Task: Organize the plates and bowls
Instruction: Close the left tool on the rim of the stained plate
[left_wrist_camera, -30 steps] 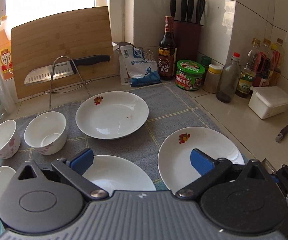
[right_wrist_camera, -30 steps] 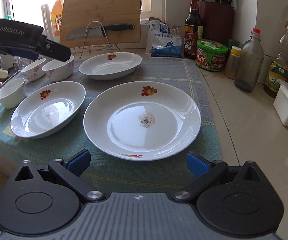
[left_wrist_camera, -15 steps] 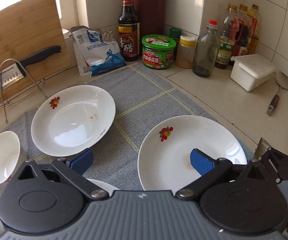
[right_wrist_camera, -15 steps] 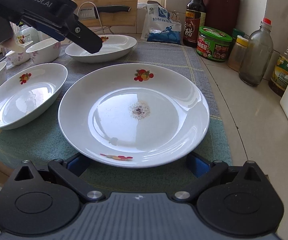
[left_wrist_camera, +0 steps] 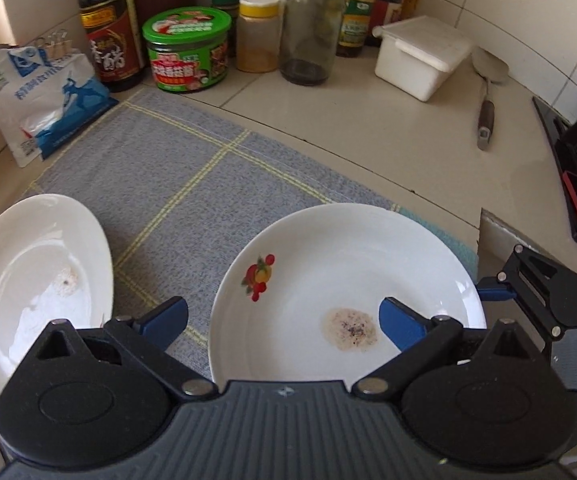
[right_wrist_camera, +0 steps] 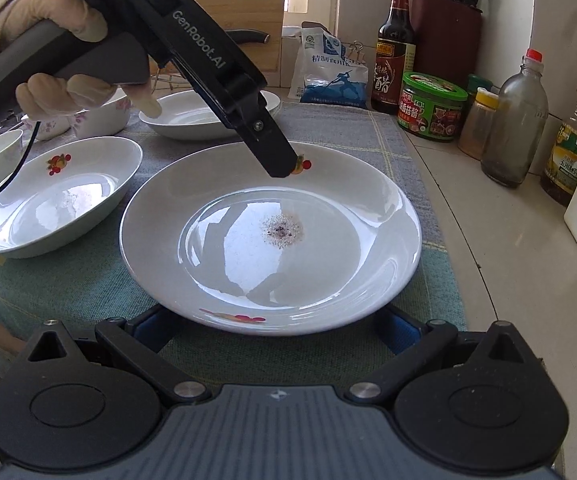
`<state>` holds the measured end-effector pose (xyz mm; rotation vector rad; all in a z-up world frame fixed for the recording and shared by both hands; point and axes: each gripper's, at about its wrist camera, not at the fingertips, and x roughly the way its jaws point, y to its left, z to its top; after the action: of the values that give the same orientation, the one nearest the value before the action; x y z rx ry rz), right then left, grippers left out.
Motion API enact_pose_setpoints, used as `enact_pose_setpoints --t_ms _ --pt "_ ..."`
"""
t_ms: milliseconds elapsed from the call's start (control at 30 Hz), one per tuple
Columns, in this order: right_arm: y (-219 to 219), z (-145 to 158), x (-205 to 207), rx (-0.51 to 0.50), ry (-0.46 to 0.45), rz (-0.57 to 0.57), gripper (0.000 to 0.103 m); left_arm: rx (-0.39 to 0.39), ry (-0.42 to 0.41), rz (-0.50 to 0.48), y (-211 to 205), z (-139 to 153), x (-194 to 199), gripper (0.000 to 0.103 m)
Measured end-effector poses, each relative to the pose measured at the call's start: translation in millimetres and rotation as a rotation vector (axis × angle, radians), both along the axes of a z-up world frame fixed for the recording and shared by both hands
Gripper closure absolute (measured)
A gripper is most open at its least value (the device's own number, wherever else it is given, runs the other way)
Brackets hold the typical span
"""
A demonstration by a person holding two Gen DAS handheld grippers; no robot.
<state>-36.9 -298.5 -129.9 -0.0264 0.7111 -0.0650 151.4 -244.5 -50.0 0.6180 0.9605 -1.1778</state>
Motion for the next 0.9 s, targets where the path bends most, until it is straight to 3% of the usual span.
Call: enact_pose_setpoints --t_ms 267,633,900 --pt "0 -1 -2 0.000 -0.008 0.006 0.000 0.071 0.073 -0.083 -25 -18 16 0.017" --pt "0 2 3 0.002 0.017 0.015 0.000 0.116 0.140 -0.172 -39 -24 21 0.022" --pt "1 3 5 -0.018 0.029 0.030 0.000 0.126 0.178 -0.184 -38 -22 26 0.022"
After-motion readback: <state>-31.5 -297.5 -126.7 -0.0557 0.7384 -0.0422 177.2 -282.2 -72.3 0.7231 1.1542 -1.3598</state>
